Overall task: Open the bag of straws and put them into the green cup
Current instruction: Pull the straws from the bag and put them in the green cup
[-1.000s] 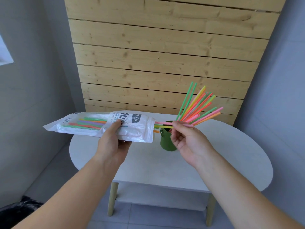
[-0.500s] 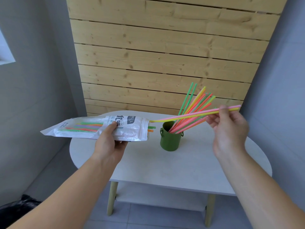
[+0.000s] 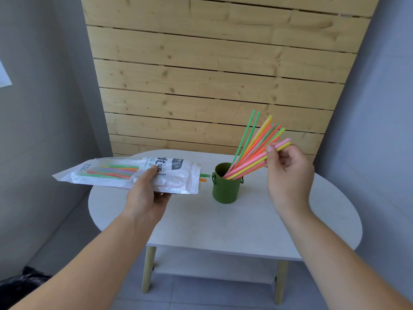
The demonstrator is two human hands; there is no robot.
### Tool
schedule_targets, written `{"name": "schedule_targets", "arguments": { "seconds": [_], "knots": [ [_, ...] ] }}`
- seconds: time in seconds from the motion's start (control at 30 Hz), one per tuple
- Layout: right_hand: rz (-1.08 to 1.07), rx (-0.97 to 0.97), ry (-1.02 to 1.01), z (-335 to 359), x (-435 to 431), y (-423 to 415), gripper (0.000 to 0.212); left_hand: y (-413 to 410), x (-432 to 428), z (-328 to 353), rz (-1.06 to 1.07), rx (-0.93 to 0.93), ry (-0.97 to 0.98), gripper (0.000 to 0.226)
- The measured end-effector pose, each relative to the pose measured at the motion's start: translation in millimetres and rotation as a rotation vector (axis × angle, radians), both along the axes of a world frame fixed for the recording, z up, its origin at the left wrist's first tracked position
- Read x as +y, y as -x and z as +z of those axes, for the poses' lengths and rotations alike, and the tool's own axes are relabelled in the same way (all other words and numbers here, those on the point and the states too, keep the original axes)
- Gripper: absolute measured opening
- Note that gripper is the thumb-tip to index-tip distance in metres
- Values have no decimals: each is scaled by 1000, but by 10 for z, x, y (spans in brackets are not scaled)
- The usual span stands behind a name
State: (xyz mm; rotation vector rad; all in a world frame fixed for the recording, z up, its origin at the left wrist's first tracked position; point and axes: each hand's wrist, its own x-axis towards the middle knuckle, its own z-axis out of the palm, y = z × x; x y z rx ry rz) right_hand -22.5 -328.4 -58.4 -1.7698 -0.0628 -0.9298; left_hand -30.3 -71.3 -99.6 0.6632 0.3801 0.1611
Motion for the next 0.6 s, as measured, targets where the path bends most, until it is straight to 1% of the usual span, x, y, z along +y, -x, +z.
{"name": "schedule_targets", "arguments": {
  "seconds": [0.1,0.23,0.37,0.47,0.6],
  "knots": [
    [-25,45,79,-78,62,-29,23,2,7,6,-10,0,5,34],
    [-29,114,80,-120,109,-131,28,4,9,4,-21,15,1,30],
    [-67,115,92,-131,95,-257,32,2,6,1,-27,9,9,31],
    [-84,138,58,-176,67,-324,34,0,14,-6,-28,8,11,32],
    [-88,181,-38,-239,13,-377,31,0,24,-19,-29,13,13,26]
  ]
}}
